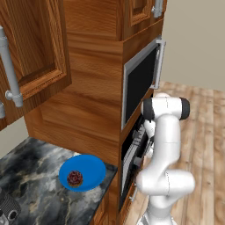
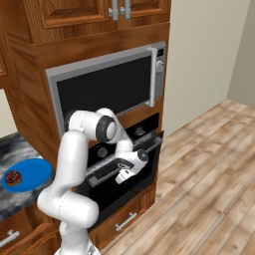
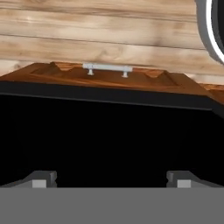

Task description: Take the baked cake out of the oven and place it on the plate for cooling. Then close the oven door.

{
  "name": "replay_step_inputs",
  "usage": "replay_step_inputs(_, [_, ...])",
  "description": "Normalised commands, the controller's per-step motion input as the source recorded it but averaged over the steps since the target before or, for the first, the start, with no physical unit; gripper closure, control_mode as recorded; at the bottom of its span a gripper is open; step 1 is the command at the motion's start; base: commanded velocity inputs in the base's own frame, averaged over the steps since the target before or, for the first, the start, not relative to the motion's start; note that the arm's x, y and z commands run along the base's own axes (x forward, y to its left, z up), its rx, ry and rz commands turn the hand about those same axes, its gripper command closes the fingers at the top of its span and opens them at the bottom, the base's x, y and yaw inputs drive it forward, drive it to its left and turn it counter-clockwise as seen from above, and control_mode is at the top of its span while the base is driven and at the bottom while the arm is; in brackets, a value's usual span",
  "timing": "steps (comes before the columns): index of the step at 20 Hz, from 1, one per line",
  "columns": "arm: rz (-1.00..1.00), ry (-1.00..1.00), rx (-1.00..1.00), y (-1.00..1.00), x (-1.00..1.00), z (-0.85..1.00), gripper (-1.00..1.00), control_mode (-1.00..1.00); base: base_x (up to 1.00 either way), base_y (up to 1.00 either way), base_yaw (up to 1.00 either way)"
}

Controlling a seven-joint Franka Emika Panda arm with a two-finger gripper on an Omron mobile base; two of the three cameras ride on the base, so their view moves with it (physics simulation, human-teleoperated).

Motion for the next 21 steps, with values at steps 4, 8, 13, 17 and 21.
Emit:
replay_step_inputs(4, [0.00,0.00,0.02,0.77,0.57,0.00,-1.00,-1.00,0.00,0.00,0.00])
replay_step_inputs(8, [0.00,0.00,0.03,0.73,0.53,0.00,-1.00,-1.00,0.00,0.00,0.00])
replay_step_inputs(13, [0.00,0.00,0.02,0.72,0.47,-0.01,-1.00,-1.00,0.00,0.00,0.00])
replay_step_inputs(17, [0.00,0.00,0.01,0.63,0.38,-0.01,-1.00,-1.00,0.00,0.00,0.00])
replay_step_inputs(21, [0.00,0.00,0.00,0.42,0.28,0.01,-1.00,-1.00,0.00,0.00,0.00])
